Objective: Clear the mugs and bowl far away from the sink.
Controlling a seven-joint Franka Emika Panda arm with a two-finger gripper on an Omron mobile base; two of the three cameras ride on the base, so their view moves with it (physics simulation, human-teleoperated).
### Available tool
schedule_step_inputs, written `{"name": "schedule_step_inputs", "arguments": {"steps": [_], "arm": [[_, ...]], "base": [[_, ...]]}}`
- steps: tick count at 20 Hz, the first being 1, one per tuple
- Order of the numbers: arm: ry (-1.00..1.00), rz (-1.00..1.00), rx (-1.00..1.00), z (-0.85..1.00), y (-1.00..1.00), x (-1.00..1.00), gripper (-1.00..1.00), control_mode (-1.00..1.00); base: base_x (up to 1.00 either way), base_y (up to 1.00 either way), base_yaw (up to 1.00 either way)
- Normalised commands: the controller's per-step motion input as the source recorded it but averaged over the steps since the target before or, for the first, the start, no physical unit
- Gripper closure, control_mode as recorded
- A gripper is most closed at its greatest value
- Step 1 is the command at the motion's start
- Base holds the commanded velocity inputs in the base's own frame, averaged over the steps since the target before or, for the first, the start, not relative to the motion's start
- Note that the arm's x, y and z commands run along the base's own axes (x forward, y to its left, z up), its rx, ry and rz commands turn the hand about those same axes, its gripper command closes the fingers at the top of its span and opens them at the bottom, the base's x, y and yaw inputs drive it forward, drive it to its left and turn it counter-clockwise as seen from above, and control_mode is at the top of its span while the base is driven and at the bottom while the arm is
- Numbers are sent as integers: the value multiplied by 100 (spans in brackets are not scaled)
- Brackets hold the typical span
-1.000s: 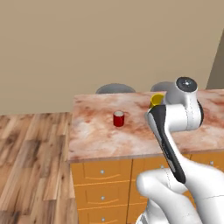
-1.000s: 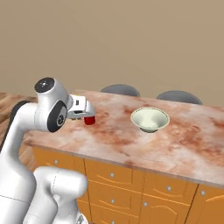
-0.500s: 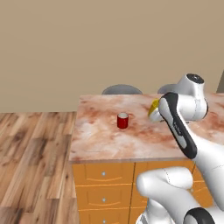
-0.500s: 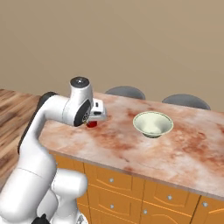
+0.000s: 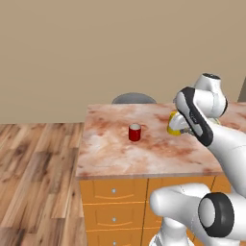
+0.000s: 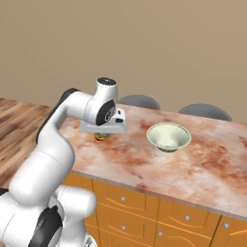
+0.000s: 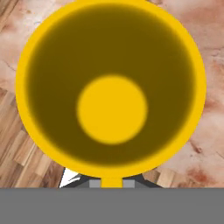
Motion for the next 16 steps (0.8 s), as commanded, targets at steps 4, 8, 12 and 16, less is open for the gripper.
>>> {"name": "schedule_step_inputs", "arguments": {"steps": [4,8,12,16], "arm": [[0,0,-5,-30,-1,0,100,-100],[0,0,-4,-34,-1,0,100,-100],[0,0,-2,-32,0,0,100,-100],[0,0,-2,-33,-1,2,100,-100]], "base": [[0,0,0],[0,0,0],[0,0,0],[0,0,0]]}}
